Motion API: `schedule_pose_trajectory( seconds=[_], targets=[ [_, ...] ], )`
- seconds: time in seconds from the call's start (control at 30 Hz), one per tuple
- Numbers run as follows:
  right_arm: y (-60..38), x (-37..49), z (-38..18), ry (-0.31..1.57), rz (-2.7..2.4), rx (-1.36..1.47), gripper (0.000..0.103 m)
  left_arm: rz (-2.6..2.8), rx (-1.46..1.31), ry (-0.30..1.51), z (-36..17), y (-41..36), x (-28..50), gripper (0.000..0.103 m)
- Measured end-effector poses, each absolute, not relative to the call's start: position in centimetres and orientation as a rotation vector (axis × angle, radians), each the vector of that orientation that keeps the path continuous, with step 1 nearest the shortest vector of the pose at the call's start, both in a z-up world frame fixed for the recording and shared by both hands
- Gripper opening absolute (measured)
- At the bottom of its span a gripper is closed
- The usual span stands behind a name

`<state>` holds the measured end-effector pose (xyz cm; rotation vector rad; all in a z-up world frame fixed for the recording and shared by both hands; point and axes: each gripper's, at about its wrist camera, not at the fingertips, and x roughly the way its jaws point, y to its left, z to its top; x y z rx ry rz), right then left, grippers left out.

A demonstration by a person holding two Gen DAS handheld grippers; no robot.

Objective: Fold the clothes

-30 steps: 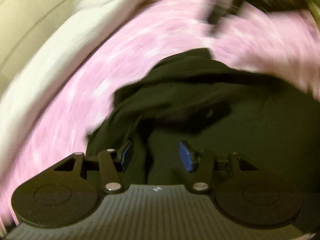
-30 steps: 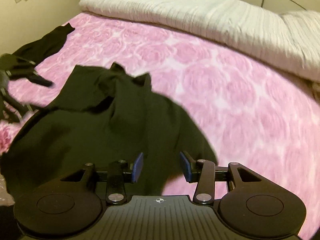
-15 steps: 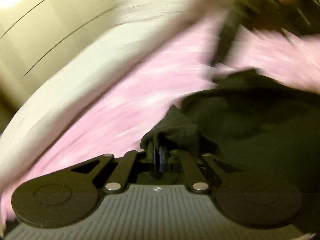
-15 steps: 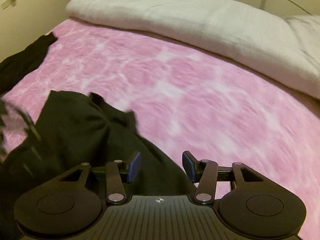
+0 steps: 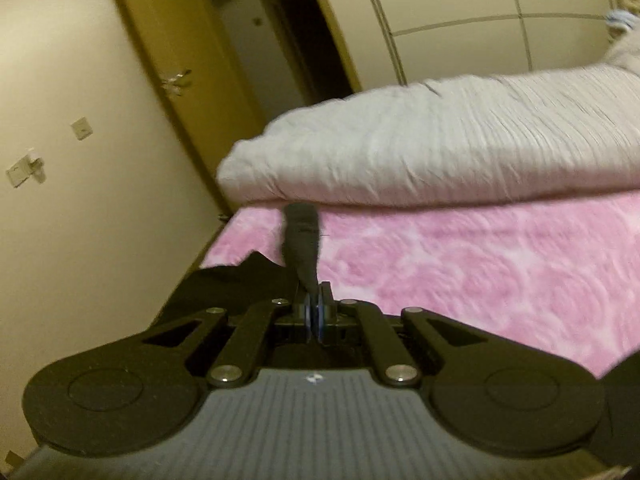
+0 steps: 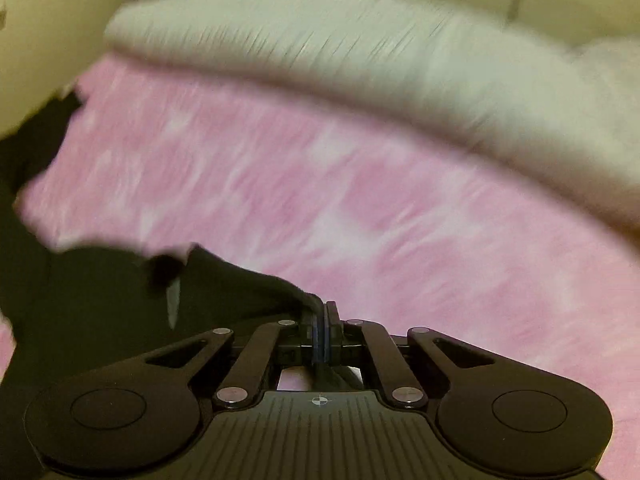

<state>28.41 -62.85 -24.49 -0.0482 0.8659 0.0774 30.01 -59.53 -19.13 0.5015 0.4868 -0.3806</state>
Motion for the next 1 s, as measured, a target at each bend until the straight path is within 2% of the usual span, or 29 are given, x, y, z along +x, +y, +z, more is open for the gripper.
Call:
schedule_pose_trajectory(
  seconds=[0.13,0.2,0.27,0.33,0.4,0.5,0.57,0.63,0.7,0.83,0.97,1.0],
  targets=[
    [-70.4,22.3,-16.9,0.650,-0.210,-0.019,0.001,-0.342,0.523,0.524,-19.8,-59.9,30.7,0.002],
    [-74.0,18.6,-16.0,0.623,-0.378,-0.011,0.001,-0.317,0.551,0.561,-20.8,-60.1,30.5,0.003],
    [-77.7,14.7,-16.9,0.654,-0.549,0.035,0.001,-0.265,0.586,0.635,-22.4,-59.7,29.8,0.005],
    [-81.2,11.1,-19.6,0.770,-0.695,0.133,0.002,-0.204,0.598,0.744,-24.0,-59.3,29.2,0.011],
    [-83.3,8.3,-22.1,0.880,-0.828,0.253,0.016,-0.176,0.570,0.879,-25.7,-58.9,27.8,0.015],
    [-82.4,5.7,-24.0,0.909,-0.860,0.402,0.021,-0.349,0.600,0.943,-27.3,-61.2,23.1,0.017],
    [-80.2,7.1,-24.5,0.923,-0.704,0.387,0.024,-0.519,0.628,0.922,-27.6,-64.1,20.2,0.021],
    [-77.8,10.1,-25.5,0.936,-0.469,0.403,0.028,-0.687,0.632,0.917,-28.2,-67.6,18.6,0.037],
    [-76.0,13.8,-26.7,0.964,-0.264,0.396,0.039,-0.842,0.650,0.918,-29.3,-71.8,17.7,0.042],
    [-73.7,21.2,-30.2,1.031,0.033,0.324,0.045,-1.066,0.734,0.883,-32.3,-78.7,17.7,0.043],
    [-70.7,26.2,-34.6,1.140,0.240,0.212,0.045,-1.229,0.839,0.845,-35.5,-84.3,18.4,0.043],
    [-70.1,26.8,-35.7,1.167,0.279,0.185,0.041,-1.245,0.868,0.846,-36.3,-85.1,18.6,0.042]
  ],
)
